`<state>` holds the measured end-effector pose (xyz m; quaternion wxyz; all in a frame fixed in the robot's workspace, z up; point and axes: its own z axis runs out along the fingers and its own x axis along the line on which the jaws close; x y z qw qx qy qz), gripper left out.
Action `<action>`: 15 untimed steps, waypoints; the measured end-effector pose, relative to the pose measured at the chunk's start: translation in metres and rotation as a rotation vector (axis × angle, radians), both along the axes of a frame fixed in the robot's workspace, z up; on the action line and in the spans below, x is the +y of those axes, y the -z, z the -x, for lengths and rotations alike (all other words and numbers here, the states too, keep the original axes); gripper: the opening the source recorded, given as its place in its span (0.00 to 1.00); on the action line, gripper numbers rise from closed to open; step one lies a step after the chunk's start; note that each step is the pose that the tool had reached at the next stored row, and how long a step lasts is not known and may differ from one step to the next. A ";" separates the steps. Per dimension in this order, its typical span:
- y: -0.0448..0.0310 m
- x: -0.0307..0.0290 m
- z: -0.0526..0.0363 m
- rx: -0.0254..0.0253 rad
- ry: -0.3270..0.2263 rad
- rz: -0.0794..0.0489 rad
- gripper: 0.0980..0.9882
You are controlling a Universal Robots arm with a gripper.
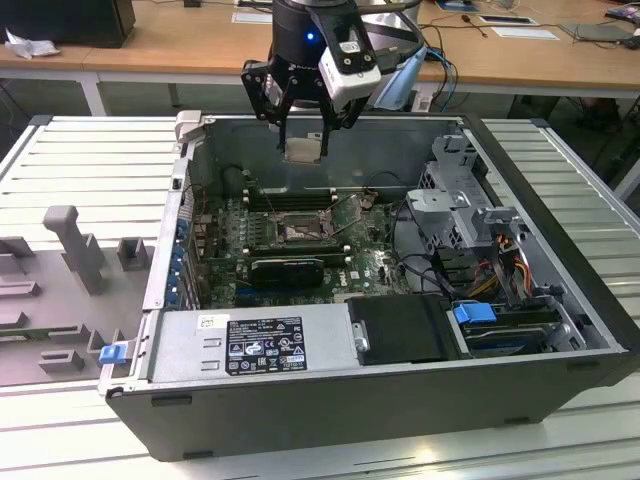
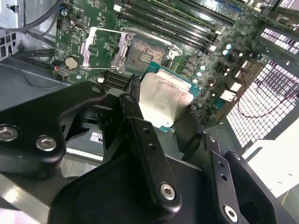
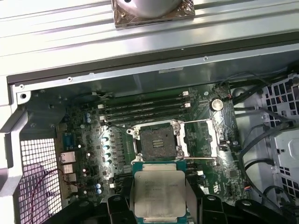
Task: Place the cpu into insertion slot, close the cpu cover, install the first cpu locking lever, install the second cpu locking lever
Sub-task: 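Place the cpu into insertion slot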
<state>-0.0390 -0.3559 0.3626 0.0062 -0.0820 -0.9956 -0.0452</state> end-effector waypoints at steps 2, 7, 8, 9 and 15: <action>0.0000 0.0000 0.0000 0.0000 0.027 0.000 0.49; 0.0000 0.0000 0.0000 0.0000 0.059 0.000 0.49; 0.0001 0.0000 0.0000 0.0000 0.065 0.000 0.49; 0.0001 0.0000 0.0000 0.0000 0.073 0.000 0.49; 0.0001 0.0000 0.0000 0.0000 0.104 0.000 0.49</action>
